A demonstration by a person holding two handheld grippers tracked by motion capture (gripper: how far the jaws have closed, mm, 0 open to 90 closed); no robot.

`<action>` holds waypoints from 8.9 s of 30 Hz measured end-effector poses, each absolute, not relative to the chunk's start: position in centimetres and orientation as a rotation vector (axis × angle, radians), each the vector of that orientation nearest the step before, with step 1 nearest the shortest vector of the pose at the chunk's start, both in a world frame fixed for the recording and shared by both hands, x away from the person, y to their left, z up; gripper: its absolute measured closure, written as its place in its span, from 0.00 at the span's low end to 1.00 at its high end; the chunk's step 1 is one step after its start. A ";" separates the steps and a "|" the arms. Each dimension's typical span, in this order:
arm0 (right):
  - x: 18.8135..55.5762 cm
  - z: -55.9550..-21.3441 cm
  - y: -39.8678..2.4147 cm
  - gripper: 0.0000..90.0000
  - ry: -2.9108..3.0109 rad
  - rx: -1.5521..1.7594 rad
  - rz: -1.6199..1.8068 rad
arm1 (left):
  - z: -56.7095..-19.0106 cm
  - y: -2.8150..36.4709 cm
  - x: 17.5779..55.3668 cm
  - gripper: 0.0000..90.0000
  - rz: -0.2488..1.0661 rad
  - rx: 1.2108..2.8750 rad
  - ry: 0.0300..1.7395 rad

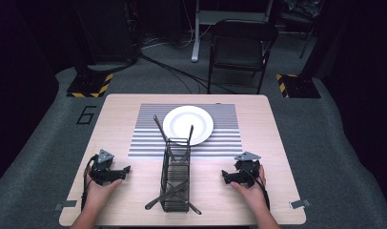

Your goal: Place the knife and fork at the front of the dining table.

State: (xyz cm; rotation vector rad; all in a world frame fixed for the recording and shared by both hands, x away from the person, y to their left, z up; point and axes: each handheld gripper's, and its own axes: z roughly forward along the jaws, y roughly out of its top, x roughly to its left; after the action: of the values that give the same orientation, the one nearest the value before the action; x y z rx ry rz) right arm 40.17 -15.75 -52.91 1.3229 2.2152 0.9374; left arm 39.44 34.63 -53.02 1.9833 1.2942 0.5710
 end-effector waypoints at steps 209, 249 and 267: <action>43.0 -40.5 0.4 0.97 2.518 0.894 1.044 | -53.0 34.7 39.6 0.16 0.566 1.983 1.284; 41.2 -29.1 -0.5 0.97 2.588 0.784 1.127 | -53.0 34.7 39.6 0.16 0.567 1.984 1.282; 42.3 -27.8 -4.9 0.97 2.535 0.881 1.090 | -52.9 34.8 39.6 0.16 0.554 1.999 1.286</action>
State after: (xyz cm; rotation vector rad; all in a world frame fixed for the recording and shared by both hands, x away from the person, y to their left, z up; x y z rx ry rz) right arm 42.30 -4.85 -27.84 0.8808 2.5347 1.0898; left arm 39.59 34.78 -52.92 1.9988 1.2857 0.5543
